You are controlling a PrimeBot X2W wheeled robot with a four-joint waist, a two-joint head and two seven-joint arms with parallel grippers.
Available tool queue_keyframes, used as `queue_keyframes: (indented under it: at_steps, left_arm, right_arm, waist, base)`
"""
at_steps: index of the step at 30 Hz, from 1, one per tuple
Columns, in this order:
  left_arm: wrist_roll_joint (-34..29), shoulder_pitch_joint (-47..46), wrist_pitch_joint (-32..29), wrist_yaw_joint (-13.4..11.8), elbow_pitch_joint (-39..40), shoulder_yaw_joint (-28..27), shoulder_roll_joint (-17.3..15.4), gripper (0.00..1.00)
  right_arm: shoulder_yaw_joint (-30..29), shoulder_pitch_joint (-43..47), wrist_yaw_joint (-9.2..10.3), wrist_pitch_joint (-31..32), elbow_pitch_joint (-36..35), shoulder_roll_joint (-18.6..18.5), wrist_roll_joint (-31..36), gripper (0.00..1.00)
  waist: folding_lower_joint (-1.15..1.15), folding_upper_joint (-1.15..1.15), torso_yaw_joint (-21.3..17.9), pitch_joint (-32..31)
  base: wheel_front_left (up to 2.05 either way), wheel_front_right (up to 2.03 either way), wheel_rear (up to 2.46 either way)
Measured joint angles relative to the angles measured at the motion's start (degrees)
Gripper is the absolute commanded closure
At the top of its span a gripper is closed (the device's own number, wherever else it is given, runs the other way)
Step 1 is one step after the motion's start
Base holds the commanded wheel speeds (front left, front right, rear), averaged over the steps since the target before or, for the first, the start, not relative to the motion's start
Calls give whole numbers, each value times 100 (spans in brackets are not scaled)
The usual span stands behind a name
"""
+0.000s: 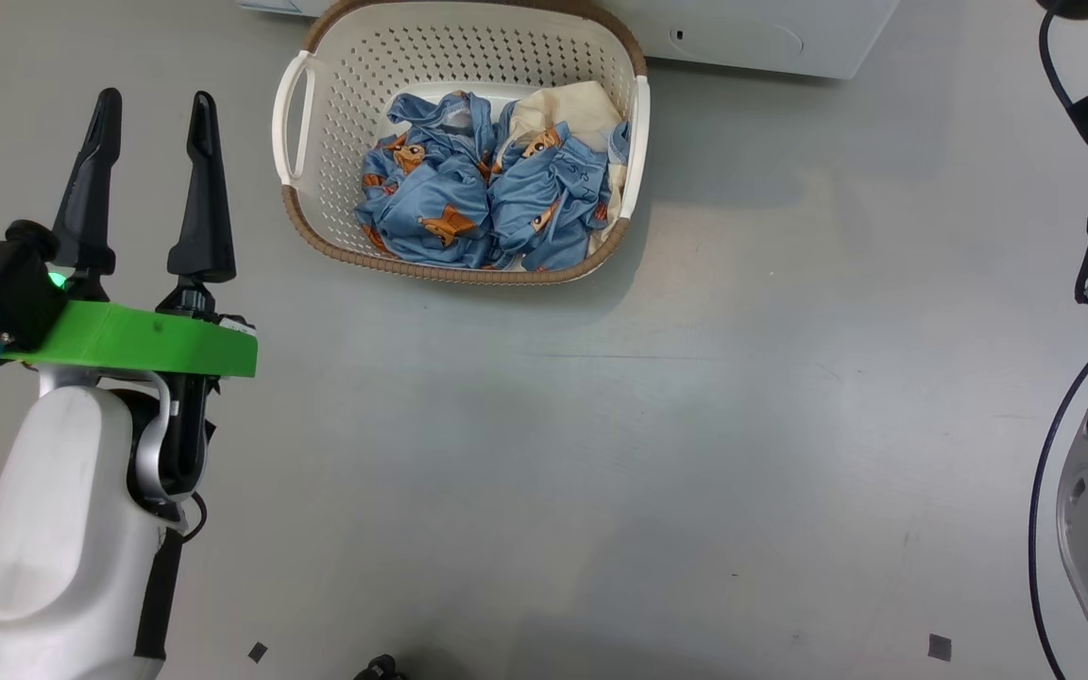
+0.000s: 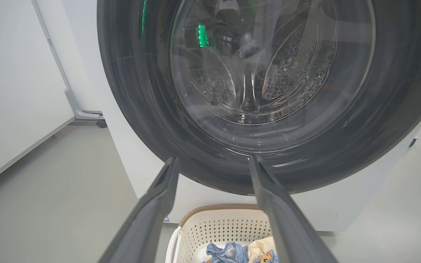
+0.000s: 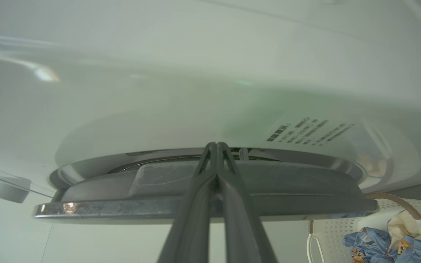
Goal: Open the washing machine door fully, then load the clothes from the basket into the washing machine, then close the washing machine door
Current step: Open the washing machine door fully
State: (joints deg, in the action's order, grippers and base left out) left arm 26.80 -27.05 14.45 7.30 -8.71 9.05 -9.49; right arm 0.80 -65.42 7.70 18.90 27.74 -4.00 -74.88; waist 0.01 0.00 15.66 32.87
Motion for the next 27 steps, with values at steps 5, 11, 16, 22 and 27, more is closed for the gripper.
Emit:
queue_keyframes:
  at_steps: [5,11,16,22,27]
  left_arm:
    - [3,-77,0,0,-13,18,94,0]
    - [3,-84,0,0,-54,20,99,0]
    - [4,-87,1,0,-78,24,108,0]
    - [47,-103,0,0,-87,33,116,0]
    - [47,-114,0,0,-138,36,142,0]
  right_arm:
    - [80,-149,0,43,145,-12,66,100]
    - [149,-265,0,101,353,-12,90,100]
    - [116,-371,1,99,512,-26,96,100]
    - [101,-549,0,99,676,-29,186,100]
    - [80,-653,0,103,816,-42,189,100]
  waist:
    - [0,0,107,119]
    - [0,0,189,170]
    - [0,0,240,185]
    - [-1,0,291,255]
    - [-1,0,336,302]
  base:
    - [0,0,0]
    - [0,0,0]
    - [0,0,0]
    - [0,0,0]
    - [0,0,0]
